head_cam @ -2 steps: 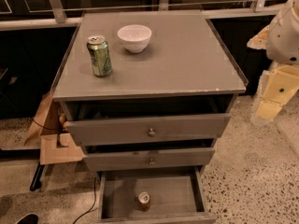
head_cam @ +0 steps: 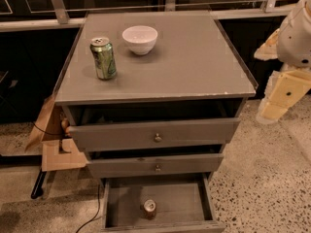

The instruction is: Pick orange can from bottom drawer and place on counter

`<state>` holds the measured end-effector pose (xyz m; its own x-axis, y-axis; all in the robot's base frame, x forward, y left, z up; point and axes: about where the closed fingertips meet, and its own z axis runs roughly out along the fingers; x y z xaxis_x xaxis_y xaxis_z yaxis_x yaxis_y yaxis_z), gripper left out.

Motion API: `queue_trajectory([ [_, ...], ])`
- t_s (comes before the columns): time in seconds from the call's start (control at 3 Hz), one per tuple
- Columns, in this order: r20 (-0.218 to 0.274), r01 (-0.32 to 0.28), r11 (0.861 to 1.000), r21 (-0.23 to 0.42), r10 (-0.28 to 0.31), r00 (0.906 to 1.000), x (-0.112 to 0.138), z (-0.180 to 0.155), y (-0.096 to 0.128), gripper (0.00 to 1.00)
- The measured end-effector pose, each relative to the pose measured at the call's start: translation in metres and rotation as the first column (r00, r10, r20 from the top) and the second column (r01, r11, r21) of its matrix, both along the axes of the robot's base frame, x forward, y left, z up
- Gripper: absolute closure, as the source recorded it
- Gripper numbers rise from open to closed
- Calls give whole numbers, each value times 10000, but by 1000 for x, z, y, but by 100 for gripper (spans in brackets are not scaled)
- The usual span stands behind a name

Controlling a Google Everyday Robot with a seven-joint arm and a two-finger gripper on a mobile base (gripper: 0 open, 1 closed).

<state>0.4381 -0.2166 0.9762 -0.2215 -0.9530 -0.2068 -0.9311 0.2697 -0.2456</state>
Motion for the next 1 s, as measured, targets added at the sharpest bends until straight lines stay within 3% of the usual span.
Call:
queue_trajectory([
  [0.33,113,135,9993,335,-139,9998,-2,-11,2,42],
  [0.67,53,285,9920,1231,-294,9996,-6,-52,16,65],
  [1.0,-388,482,9688,2432,-399,9985,-9,-125,36,89],
])
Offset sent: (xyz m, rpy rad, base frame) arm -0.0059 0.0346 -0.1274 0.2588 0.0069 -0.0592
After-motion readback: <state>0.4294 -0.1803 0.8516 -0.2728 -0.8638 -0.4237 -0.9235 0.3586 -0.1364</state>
